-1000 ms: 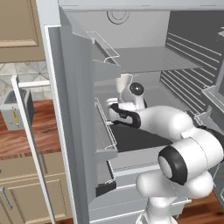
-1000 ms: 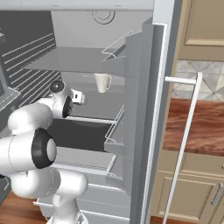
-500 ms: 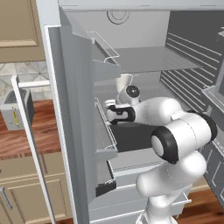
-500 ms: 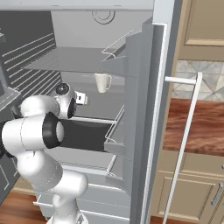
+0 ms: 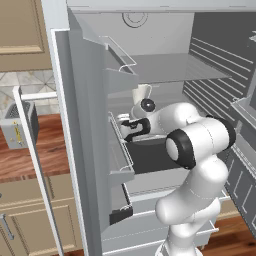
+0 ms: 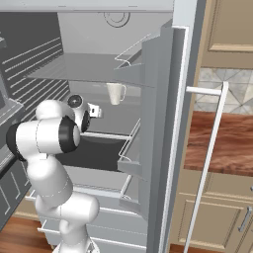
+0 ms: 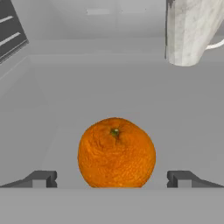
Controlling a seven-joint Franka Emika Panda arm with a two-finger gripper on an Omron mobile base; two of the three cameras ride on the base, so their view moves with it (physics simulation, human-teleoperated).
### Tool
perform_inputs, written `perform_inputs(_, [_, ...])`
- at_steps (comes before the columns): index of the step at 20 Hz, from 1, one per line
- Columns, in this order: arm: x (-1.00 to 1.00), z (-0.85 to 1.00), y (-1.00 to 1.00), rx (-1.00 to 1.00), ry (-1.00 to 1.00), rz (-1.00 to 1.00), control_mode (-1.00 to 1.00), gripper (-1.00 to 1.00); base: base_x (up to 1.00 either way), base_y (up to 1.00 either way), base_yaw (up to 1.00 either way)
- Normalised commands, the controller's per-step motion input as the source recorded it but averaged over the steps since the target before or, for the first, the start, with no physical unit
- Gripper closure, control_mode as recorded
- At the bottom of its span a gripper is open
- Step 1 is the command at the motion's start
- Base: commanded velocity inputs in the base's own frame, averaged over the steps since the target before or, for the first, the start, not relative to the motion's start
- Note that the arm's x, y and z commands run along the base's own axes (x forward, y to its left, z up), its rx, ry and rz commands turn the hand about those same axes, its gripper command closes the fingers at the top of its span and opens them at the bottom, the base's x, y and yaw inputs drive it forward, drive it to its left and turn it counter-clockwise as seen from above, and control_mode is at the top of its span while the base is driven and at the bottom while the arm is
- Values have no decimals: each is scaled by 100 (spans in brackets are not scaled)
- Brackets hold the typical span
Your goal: Pick the apple and tangerine from the fridge and place them on the plate next to the blender to make a fruit smoothie.
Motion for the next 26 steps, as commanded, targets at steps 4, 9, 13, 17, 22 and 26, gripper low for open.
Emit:
perform_inputs(4, [45,-13,12,0,0,0,-100,-100,0,0,0])
perform_inputs(9, [40,-18,8,0,0,0,-100,-100,0,0,0])
perform_inputs(13, [19,-29,3,0,0,0,-100,-100,0,0,0])
perform_inputs(17, [0,-53,0,0,0,0,-100,100,0,0,0])
perform_inputs(22, [0,-54,0,0,0,0,-100,100,0,0,0])
perform_inputs(26, [-3,-19,0,0,-2,0,-100,100,0,0,0])
